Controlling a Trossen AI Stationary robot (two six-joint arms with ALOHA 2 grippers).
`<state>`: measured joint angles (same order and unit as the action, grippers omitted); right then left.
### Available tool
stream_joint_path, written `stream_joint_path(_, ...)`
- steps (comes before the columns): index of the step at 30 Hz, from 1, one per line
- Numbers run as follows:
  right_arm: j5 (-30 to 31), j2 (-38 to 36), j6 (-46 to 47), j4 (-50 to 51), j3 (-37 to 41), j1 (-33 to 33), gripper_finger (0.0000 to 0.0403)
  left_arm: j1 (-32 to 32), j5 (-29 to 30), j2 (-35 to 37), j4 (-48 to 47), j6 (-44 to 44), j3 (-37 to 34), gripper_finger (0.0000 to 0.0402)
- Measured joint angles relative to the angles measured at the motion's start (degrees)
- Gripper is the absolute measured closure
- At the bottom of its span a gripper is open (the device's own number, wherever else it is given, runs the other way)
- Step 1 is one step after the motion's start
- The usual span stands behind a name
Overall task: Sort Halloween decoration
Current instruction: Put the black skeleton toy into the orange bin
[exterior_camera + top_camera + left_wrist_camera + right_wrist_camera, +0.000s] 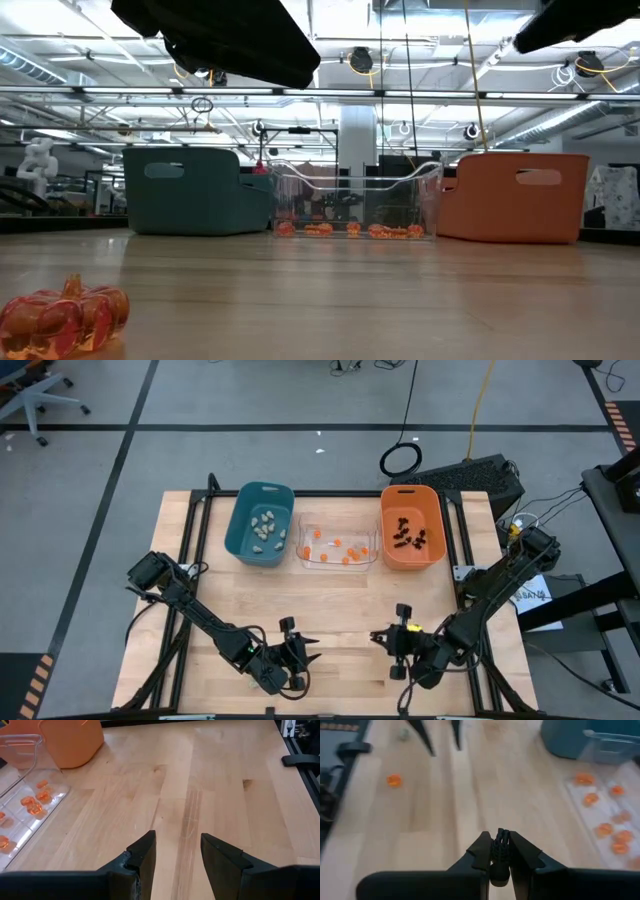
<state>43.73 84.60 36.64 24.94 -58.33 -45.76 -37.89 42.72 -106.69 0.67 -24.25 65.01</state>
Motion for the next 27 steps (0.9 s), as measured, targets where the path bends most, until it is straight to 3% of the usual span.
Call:
stream_joint_path(14,-0.1,-16.9,-3.7,25.0,0.0,13.2,0.0377,0.9,0.0,0.0,-1.2,0.6,0.0,0.0247)
stream_joint_path(19,-3.6,-23.8,1.3,31.9,0.0,22.6,0.0377,1.7,-0.1,0.0,-1.2,-0.5,0.0,0.0247)
stream_joint_path(27,-5.3,-26.9,-2.6,40.8,0.0,40.9,0.0377,3.0,-4.1,0.0,-1.2,-1.6,0.0,0.0247)
